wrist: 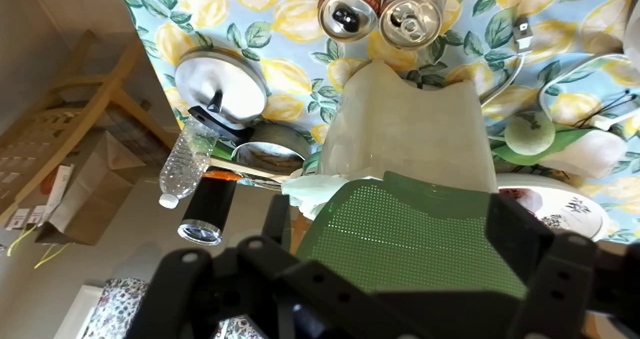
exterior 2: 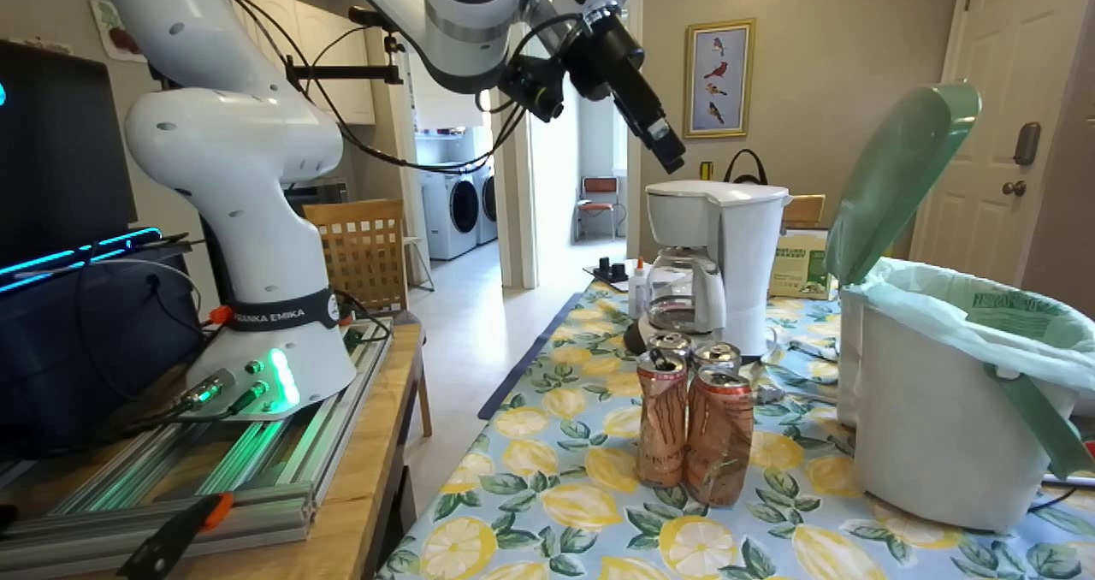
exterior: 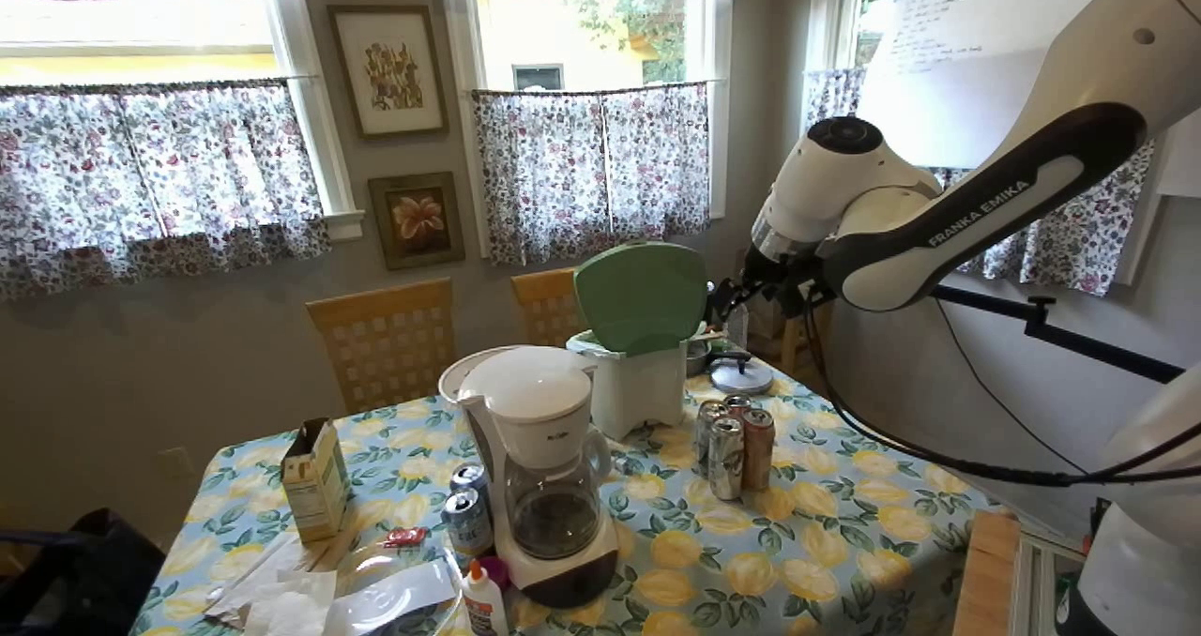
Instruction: Place the tennis ball on top of the cans.
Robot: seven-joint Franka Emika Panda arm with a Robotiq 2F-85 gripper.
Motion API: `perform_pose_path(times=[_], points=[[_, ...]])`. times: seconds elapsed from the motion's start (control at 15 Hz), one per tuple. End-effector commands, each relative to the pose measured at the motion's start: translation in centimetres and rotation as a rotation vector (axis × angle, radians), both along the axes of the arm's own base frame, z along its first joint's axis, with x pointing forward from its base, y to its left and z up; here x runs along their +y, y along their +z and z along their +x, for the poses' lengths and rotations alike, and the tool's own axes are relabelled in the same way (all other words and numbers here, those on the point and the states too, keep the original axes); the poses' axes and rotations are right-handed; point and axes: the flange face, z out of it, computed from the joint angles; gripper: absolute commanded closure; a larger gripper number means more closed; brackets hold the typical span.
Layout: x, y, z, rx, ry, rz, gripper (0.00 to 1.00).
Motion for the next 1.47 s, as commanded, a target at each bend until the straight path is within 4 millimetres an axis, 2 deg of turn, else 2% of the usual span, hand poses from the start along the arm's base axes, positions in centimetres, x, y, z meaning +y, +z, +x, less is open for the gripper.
perform_pose_path(times=[0.0, 0.6, 0.67, 1.13, 1.2, 1.27, 1.4], points=[[0.5, 0.0, -0.6, -0.012, 0.01, 0.02, 0.0], [2.9, -1.0, -2.0, 0.067, 0.107, 0.219, 0.0], [2.8, -0.5, -1.2, 0.078, 0.104, 0.229, 0.0], [2.9, 0.7, -2.4, 0.116, 0.054, 0.199, 0.0], [2.8, 0.8, -2.5, 0.113, 0.047, 0.194, 0.0], [2.8, 0.0, -1.9, 0.115, 0.071, 0.205, 0.0], [2.7, 0.4, -2.0, 0.111, 0.065, 0.198, 0.0]])
